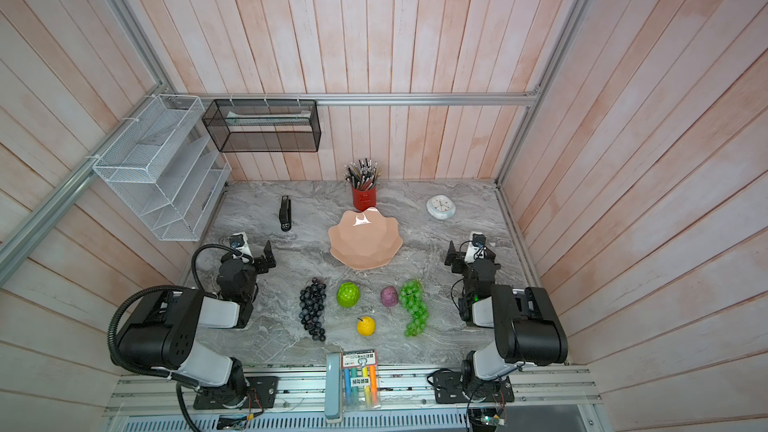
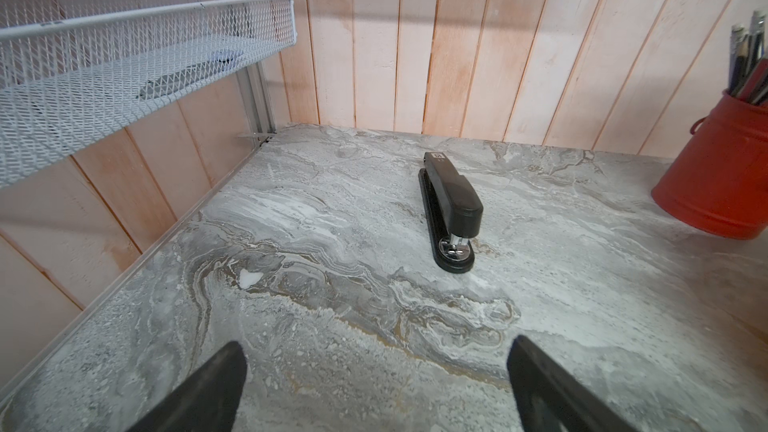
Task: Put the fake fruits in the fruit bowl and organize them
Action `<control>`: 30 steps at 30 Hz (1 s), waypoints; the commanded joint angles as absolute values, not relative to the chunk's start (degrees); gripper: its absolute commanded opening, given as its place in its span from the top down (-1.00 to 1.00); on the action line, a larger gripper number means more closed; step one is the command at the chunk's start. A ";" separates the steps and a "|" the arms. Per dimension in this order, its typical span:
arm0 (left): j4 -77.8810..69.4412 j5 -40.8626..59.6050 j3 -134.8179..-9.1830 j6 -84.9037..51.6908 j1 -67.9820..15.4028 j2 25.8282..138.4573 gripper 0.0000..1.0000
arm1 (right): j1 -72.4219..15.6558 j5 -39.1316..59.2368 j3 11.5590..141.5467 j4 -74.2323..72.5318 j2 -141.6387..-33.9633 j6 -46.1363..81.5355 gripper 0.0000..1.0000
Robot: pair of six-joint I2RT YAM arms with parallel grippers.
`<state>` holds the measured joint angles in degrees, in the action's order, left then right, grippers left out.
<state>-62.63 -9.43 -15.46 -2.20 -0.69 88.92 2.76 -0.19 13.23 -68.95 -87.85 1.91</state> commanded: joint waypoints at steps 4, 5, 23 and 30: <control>-64.80 -9.23 -15.99 -2.64 -0.46 88.46 -1.00 | 2.54 -1.16 14.15 -68.74 -87.01 1.96 -0.96; -64.86 -9.21 -15.90 -2.64 -0.44 88.34 -1.00 | 2.54 -1.20 14.15 -68.69 -86.97 1.96 -0.96; 5.69 -26.73 -50.08 -19.73 -6.48 74.43 -1.00 | -3.99 0.67 33.88 -15.69 -57.73 14.83 -0.75; 17.15 -26.59 -50.69 -27.20 -19.61 69.05 -1.00 | -21.52 -1.11 41.24 6.66 -56.58 15.80 -0.71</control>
<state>6.50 -24.60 -51.18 -21.26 -16.80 70.89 -16.32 -0.45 38.28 -7.73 -56.99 14.46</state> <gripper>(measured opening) 0.999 0.855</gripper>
